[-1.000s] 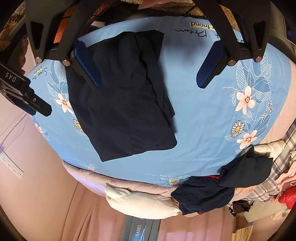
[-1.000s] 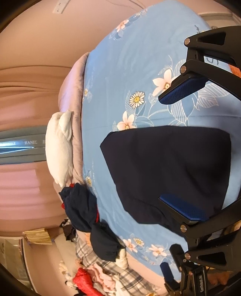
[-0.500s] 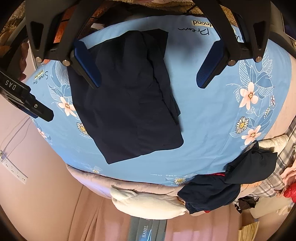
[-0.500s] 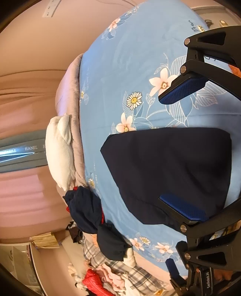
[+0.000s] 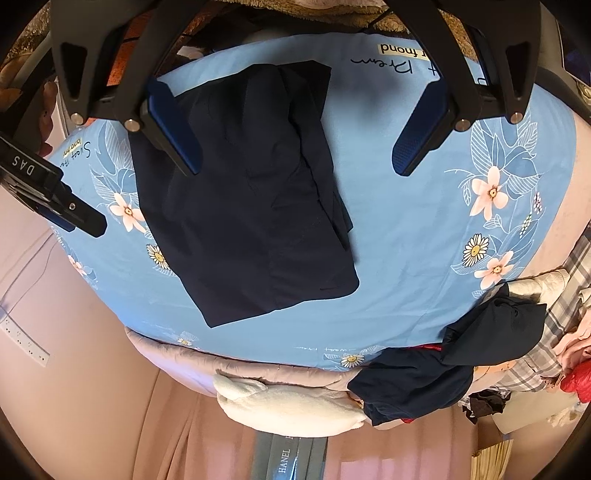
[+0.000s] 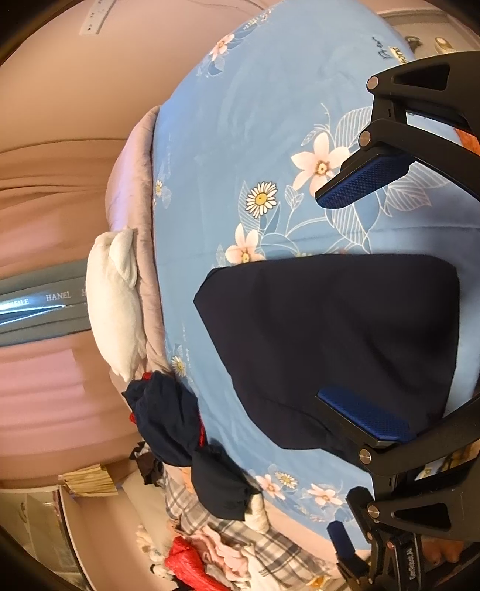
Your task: Fold large clothes
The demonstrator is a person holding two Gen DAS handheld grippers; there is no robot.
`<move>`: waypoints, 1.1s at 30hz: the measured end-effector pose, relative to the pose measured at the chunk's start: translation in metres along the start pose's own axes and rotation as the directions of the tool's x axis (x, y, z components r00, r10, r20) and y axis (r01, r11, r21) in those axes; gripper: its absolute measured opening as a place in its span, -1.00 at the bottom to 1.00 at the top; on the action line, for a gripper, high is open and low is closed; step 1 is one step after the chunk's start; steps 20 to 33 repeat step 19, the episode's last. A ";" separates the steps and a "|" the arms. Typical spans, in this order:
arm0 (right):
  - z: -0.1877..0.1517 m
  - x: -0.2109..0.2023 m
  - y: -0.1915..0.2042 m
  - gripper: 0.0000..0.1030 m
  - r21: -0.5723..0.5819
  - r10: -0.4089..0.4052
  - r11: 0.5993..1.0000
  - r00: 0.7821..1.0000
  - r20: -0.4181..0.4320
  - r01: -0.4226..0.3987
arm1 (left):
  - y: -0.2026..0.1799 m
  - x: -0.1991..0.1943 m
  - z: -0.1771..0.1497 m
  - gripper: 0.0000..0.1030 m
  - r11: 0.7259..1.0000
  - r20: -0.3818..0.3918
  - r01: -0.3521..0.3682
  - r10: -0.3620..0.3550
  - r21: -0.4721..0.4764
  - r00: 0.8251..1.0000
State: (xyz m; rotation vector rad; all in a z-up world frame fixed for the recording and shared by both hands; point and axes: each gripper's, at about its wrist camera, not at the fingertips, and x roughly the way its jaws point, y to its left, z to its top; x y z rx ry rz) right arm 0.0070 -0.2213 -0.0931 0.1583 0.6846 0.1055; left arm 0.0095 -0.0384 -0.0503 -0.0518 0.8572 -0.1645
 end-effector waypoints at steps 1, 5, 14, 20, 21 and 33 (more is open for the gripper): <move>0.000 0.000 0.000 0.88 -0.003 0.001 1.000 1.000 -0.001 -0.001 | 0.000 0.000 0.000 0.99 1.000 -0.002 0.000 0.000 -0.001 1.000; -0.001 0.001 0.001 0.88 -0.015 -0.013 1.000 1.000 0.000 0.013 | -0.001 0.002 -0.001 0.99 1.000 -0.011 0.014 -0.014 -0.001 1.000; -0.002 0.003 0.002 0.88 -0.020 -0.018 1.000 1.000 -0.013 0.018 | 0.000 0.004 -0.002 0.99 1.000 -0.018 0.030 -0.030 -0.005 0.999; -0.002 0.005 0.002 0.88 -0.024 -0.023 0.999 1.000 -0.014 0.023 | 0.001 0.004 -0.002 0.99 0.999 -0.016 0.031 -0.031 -0.008 0.999; -0.002 0.005 0.002 0.88 -0.024 -0.023 0.999 1.000 -0.014 0.023 | 0.001 0.004 -0.002 0.99 0.999 -0.016 0.031 -0.031 -0.008 0.999; -0.002 0.005 0.002 0.88 -0.024 -0.023 0.999 1.000 -0.014 0.023 | 0.001 0.004 -0.002 0.99 0.999 -0.016 0.031 -0.031 -0.008 0.999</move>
